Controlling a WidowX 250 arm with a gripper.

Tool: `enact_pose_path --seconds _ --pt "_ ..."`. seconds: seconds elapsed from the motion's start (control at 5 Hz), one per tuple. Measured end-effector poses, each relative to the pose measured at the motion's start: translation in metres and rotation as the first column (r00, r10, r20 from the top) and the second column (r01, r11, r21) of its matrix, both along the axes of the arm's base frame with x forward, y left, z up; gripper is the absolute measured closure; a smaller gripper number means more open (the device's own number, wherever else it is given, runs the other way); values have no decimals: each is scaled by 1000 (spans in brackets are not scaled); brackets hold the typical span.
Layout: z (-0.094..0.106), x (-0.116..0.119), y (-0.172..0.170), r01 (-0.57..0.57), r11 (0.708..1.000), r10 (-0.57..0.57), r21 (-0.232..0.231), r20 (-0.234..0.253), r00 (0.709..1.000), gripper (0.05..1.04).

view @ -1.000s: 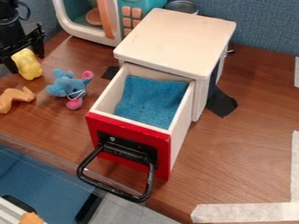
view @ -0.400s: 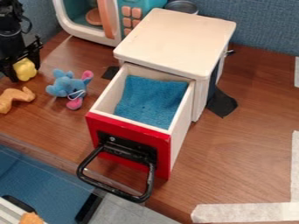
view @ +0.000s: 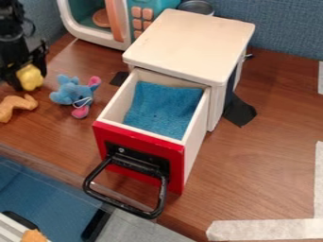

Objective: Put the yellow thing in the drawer

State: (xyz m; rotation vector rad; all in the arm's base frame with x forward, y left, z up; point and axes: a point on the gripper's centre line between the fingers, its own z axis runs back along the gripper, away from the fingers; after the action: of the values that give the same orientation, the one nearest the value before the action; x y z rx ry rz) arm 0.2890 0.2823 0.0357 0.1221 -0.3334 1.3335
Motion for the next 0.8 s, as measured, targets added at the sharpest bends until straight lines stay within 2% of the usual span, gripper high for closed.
enact_pose_path --seconds 0.2,0.4,0.8 --pt "32 -1 -23 31 1000 -31 5 62 998 290" --pt "54 -4 -47 73 997 -74 10 102 992 289" --pt "61 -3 -100 180 984 -178 -13 94 980 289"
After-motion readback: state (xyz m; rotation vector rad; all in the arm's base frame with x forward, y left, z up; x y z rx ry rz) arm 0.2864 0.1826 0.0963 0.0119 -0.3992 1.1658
